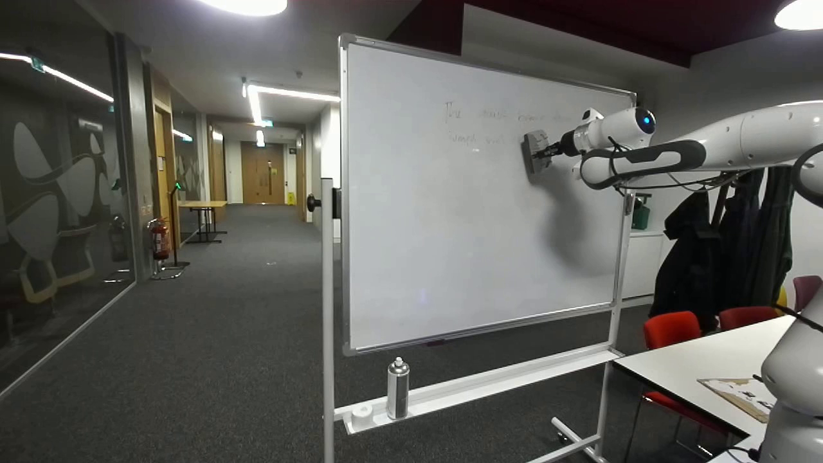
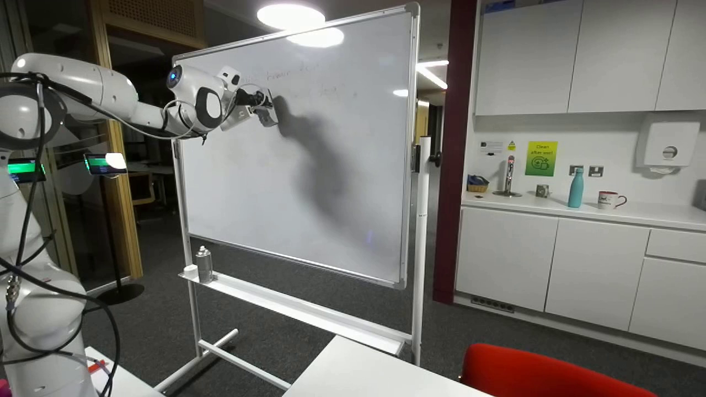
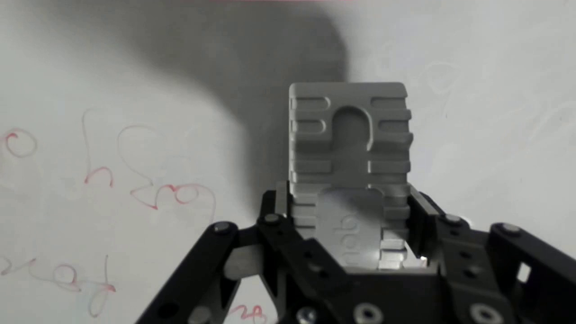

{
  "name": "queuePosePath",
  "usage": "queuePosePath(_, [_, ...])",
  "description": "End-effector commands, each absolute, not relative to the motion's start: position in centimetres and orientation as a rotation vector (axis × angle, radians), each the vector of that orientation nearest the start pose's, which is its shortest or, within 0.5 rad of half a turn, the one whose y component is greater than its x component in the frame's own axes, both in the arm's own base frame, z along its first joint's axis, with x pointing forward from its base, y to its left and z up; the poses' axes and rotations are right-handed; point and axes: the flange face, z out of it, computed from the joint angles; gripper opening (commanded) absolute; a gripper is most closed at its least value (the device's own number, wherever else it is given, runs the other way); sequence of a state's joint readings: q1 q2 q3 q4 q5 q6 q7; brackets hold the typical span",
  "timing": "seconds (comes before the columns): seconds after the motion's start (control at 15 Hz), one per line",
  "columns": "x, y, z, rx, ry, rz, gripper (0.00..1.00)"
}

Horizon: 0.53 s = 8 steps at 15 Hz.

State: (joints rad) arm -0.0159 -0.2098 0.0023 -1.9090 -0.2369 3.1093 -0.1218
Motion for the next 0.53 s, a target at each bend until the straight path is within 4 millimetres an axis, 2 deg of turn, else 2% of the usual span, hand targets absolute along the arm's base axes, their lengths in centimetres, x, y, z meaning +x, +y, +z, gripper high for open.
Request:
queuePosePath(0.0, [52.8, 1.1, 78.8, -2.487, -0.467, -2.306, 0.35])
queuePosePath(0.47, [56.1, -0.1, 81.6, -2.47, -0.407, -2.362, 0.35])
